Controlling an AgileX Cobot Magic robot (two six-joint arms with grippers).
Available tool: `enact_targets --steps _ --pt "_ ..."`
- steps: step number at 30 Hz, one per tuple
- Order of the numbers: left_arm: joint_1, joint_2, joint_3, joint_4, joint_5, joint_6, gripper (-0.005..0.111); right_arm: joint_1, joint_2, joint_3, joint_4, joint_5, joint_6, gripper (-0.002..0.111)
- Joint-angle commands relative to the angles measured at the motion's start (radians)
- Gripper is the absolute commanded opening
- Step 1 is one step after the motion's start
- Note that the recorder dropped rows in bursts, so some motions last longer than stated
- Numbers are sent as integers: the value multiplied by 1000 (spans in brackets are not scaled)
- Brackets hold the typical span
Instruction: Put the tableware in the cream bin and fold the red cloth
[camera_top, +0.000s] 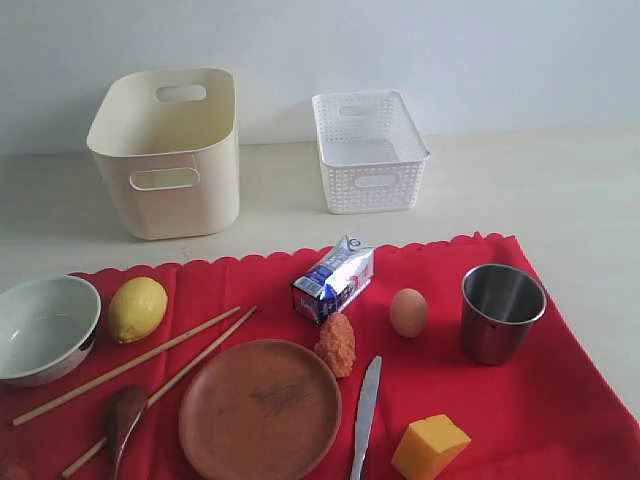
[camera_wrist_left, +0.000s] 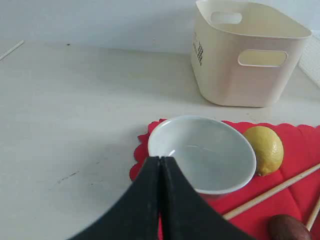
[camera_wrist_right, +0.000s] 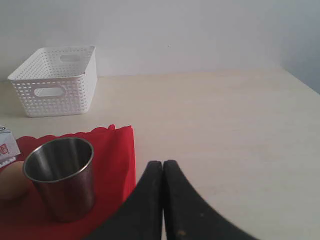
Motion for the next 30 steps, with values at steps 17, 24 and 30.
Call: enact_targets --steps 17,24,30 --pt "0 4 -5 5 -10 -1 0 2 4 -5 -8 -14 -1 0" --pt "0 4 -5 5 -10 -1 0 2 4 -5 -8 -10 -1 0" --pt "0 4 -5 5 -10 -1 0 2 57 -106 -8 17 -1 0"
